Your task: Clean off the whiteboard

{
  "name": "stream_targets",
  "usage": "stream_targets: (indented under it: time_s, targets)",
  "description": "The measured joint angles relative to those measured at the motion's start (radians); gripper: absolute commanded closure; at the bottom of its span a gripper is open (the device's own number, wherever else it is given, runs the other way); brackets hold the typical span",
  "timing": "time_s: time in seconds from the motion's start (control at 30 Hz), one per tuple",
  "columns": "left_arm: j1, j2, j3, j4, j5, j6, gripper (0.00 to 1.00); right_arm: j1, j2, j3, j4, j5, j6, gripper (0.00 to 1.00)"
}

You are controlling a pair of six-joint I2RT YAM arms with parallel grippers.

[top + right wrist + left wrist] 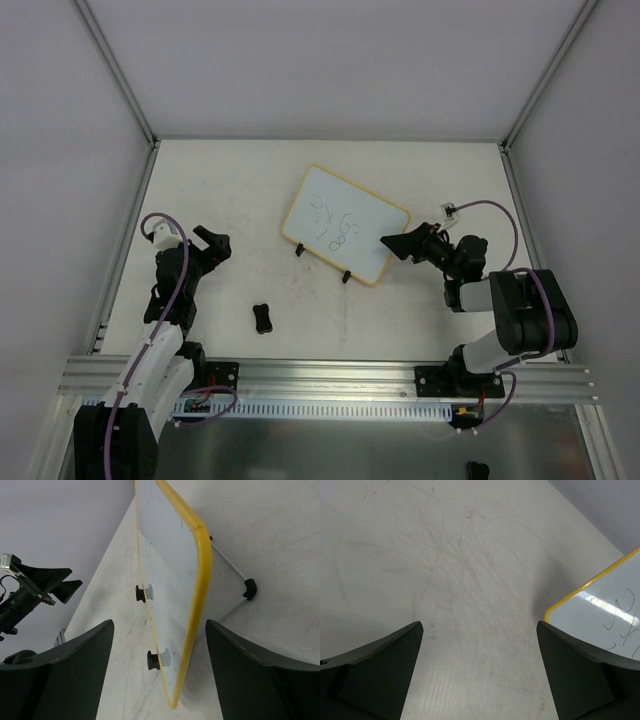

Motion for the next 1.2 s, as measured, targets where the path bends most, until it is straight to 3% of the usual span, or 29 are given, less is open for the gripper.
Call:
stream_targets:
  time_s: [0.2,0.33,0.4,0.6,0.63,0.7,0.93,1.2]
  targets:
    - [0.0,-0.003,0.004,-0.01,-0.001,-0.005,0.01,0.032,0.072,0.056,0.003,-0.005,-0.007,0.47]
    - [0.0,-0.018,0.004,-0.009,-0.002,-0.005,0.01,0.039,0.088,0.06,0.003,-0.003,-0.017,0.48]
    - [0.0,-0.019,0.004,-0.009,-0.002,-0.005,0.01,0.039,0.089,0.059,0.003,-0.002,-0.026,0.44]
    - [0.0,-0.014,0.004,-0.008,-0.001,-0.005,0.01,0.039,0.09,0.041,0.005,-0.001,-0.042,0.49]
    - [0.0,-0.012,0.004,-0.008,0.0,-0.005,0.01,0.039,0.092,0.04,0.005,-0.001,-0.043,0.51]
    - [0.0,-0.008,0.004,-0.008,0.0,-0.005,0.01,0.039,0.098,0.037,0.006,0.0,-0.048,0.72]
    - [0.0,-0.001,0.004,-0.007,0.005,-0.005,0.01,0.032,0.101,0.03,0.003,0.005,-0.048,0.76]
    - [0.0,0.017,0.004,0.0,0.03,-0.004,0.01,0.028,0.101,0.03,0.019,-0.016,-0.024,1.0]
